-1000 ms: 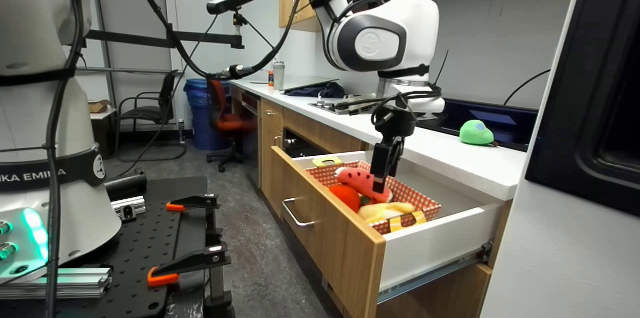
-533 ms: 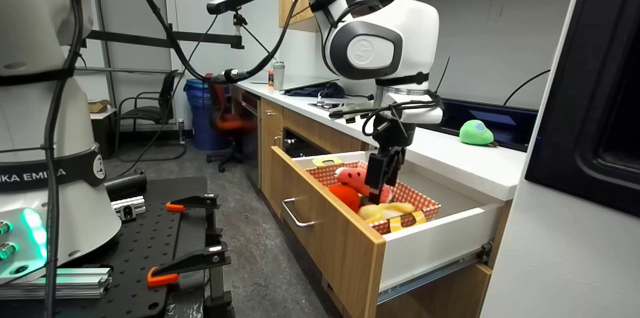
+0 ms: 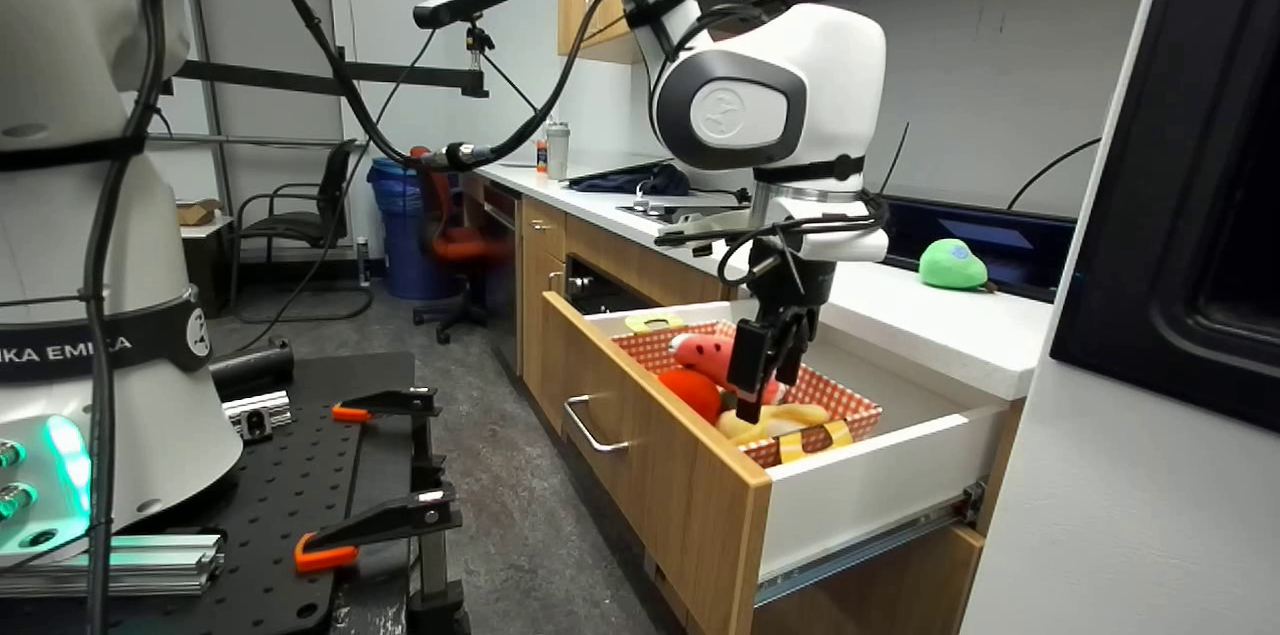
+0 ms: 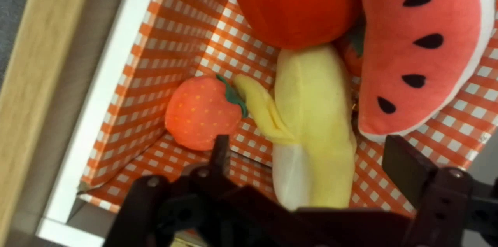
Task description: Open the top drawer, Pick up the watermelon plush toy from the countertop and put it in the basket. Pick up the banana plush toy from the basket in the drawer and put it on the countertop. Close the top drawer.
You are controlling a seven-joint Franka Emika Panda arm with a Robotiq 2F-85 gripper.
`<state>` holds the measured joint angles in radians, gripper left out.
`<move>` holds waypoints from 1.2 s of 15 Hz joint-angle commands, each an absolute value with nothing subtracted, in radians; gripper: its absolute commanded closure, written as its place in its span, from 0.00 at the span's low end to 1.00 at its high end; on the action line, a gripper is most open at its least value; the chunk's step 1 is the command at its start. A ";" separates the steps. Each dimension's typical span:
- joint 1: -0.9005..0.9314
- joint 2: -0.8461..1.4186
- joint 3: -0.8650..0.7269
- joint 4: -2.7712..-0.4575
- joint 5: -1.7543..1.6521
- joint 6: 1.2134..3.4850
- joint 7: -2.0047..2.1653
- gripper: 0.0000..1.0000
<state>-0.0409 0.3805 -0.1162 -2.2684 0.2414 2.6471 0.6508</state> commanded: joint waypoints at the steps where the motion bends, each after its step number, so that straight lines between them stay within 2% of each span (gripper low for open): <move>1: -0.054 0.400 -0.116 -2.264 0.278 2.690 0.622 0.00; 8: -0.068 0.433 -0.110 -2.236 0.287 2.703 0.611 0.00; 9: -0.068 0.436 -0.110 -2.232 0.286 2.703 0.611 0.03; 10: -0.069 0.439 -0.109 -2.227 0.287 2.704 0.608 0.20; 11: -0.068 0.441 -0.109 -2.223 0.286 2.705 0.606 0.28; 12: -0.068 0.443 -0.109 -2.219 0.285 2.705 0.604 0.31; 16: -0.069 0.448 -0.110 -2.210 0.285 2.712 0.592 0.63; 18: -0.074 0.449 -0.107 -2.207 0.291 2.713 0.585 0.77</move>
<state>-0.0589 0.4354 -0.1169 -2.2193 0.2456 2.6803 0.6301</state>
